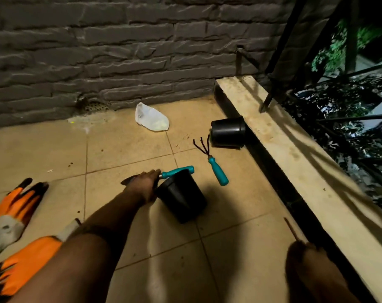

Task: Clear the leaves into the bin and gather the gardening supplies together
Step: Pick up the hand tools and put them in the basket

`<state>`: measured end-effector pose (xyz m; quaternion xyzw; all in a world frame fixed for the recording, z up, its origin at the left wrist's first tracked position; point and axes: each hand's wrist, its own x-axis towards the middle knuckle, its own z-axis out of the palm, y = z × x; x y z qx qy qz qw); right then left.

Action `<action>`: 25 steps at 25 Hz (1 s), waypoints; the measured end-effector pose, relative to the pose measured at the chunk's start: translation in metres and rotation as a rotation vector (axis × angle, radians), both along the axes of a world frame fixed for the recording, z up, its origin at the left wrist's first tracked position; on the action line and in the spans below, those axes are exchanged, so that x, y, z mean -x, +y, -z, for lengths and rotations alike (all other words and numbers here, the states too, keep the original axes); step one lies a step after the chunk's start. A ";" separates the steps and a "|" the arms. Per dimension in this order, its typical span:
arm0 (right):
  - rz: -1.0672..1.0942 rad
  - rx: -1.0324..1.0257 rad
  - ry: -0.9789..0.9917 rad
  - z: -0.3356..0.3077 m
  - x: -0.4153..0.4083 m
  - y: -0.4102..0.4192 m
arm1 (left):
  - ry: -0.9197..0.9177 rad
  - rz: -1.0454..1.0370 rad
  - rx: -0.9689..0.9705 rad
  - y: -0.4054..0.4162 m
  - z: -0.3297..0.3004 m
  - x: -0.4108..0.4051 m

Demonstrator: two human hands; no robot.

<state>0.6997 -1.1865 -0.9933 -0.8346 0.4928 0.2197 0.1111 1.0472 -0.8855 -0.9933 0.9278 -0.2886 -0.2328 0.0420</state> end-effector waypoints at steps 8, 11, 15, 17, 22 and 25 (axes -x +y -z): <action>-0.217 -0.109 -0.344 -0.016 -0.102 0.040 | -0.108 -0.151 -0.058 -0.001 -0.003 -0.002; -0.153 -0.187 -0.451 -0.018 -0.155 0.041 | -0.109 -0.264 0.091 0.005 -0.014 -0.015; -0.130 -0.223 -0.513 -0.010 -0.203 0.042 | -0.097 -0.354 0.294 0.012 -0.023 -0.030; -0.141 -0.220 -0.508 -0.002 -0.218 0.044 | -0.076 -0.398 0.347 0.015 -0.025 -0.034; -0.165 -0.125 -0.482 0.015 -0.239 0.048 | 0.097 -0.551 0.436 0.019 -0.029 -0.034; -0.177 -0.088 -0.461 0.011 -0.241 0.048 | 0.250 -0.706 0.516 0.023 -0.031 -0.032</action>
